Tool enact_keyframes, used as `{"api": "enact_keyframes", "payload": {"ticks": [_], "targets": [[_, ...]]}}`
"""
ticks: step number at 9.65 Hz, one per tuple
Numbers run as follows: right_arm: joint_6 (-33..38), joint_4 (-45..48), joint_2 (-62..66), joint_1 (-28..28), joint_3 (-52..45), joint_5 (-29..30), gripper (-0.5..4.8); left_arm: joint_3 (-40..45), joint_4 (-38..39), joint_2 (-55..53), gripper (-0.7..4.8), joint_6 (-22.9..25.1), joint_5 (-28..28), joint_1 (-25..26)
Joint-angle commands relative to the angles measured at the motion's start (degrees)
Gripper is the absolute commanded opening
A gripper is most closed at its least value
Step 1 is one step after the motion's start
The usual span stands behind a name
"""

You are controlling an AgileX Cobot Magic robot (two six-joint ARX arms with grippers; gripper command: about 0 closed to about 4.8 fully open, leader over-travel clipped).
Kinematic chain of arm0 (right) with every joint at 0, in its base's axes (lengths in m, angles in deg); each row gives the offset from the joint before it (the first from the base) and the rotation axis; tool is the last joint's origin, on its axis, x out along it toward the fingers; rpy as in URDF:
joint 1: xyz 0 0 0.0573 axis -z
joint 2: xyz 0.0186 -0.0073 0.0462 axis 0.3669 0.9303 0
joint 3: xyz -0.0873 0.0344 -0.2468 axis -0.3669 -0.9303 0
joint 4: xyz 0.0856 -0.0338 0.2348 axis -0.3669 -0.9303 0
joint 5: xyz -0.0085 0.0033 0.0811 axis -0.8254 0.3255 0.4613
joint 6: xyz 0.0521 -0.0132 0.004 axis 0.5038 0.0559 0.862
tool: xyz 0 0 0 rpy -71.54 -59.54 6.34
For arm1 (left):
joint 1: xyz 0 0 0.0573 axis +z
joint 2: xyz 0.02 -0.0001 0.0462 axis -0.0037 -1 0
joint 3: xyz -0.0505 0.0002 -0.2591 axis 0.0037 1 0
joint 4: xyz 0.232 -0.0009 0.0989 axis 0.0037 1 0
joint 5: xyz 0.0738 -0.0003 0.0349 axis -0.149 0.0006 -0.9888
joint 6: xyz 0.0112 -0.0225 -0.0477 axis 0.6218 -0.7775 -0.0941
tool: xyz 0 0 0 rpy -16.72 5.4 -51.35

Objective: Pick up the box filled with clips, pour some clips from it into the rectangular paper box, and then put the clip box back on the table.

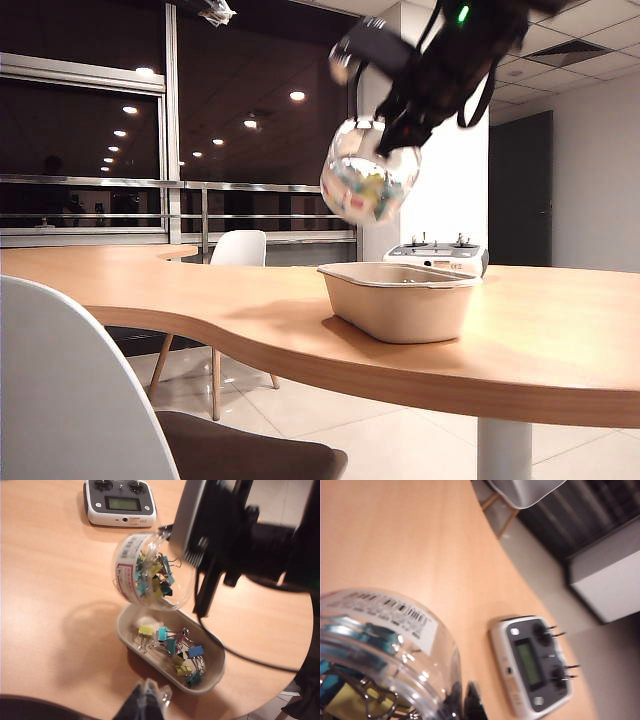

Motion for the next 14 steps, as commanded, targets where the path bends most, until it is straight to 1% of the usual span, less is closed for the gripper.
{"api": "enact_keyframes", "payload": {"ticks": [1,2,3,4,5,6,7,8,9,10,11,12,13,14], "targets": [[-16.1,31.4,0.0,-2.5,-13.6,-10.0,-0.02,-0.4,0.8,0.2,-0.07,-0.2,3.0,0.0],[-19.3,33.4,0.0,-3.5,-15.7,-10.1,-0.02,-0.4,2.1,0.2,-0.07,-0.2,5.2,0.0],[-22.6,36.1,0.0,-5.3,-17.7,-10.3,-0.02,-0.4,3.2,0.2,-0.07,-0.2,5.8,0.0],[-27.0,35.9,0.0,-7.1,-18.9,-11.9,-0.02,-0.4,3.6,0.2,-0.07,-0.2,5.8,0.0],[-29.8,35.6,0.0,-7.1,-19.7,-12.9,-0.02,-0.4,3.7,0.2,-0.07,-0.2,5.8,0.0],[-34.3,35.4,0.0,-7.1,-20.8,-14.3,-0.02,-0.4,4.1,0.2,-0.07,-0.2,5.8,0.0],[-40.3,36.0,0.0,-7.4,-21.2,-14.3,-0.03,-0.4,5.6,0.2,-0.07,-0.2,5.9,0.0],[-43.9,37.9,0.0,-7.4,-21.2,-15.1,-0.03,-0.4,5.9,0.2,-0.07,-0.2,5.9,0.0],[-48.4,36.1,0.3,-8.2,-21.8,-17.1,-0.03,-0.4,6.4,0.2,-0.07,-0.2,8.2,0.0],[-52.6,38.3,0.3,-9.2,-22.0,-17.3,-0.02,-0.4,6.6,0.2,-0.07,-0.2,8.2,0.0],[-59.9,38.5,0.3,-9.7,-21.9,-15.3,-0.02,-0.4,6.7,0.2,-0.07,-0.2,8.2,0.0],[-61.9,38.6,0.3,-9.8,-21.9,-15.9,-0.02,-0.4,7.0,0.2,-0.07,-0.2,8.2,0.0],[-65.3,38.8,0.3,-10.3,-21.9,-16.7,-0.02,-0.4,7.2,0.2,-0.07,-0.2,8.2,0.0],[-66.3,38.9,0.2,-10.7,-21.9,-16.7,-0.02,-0.4,7.5,0.2,-0.07,-0.2,8.2,0.0]]}}
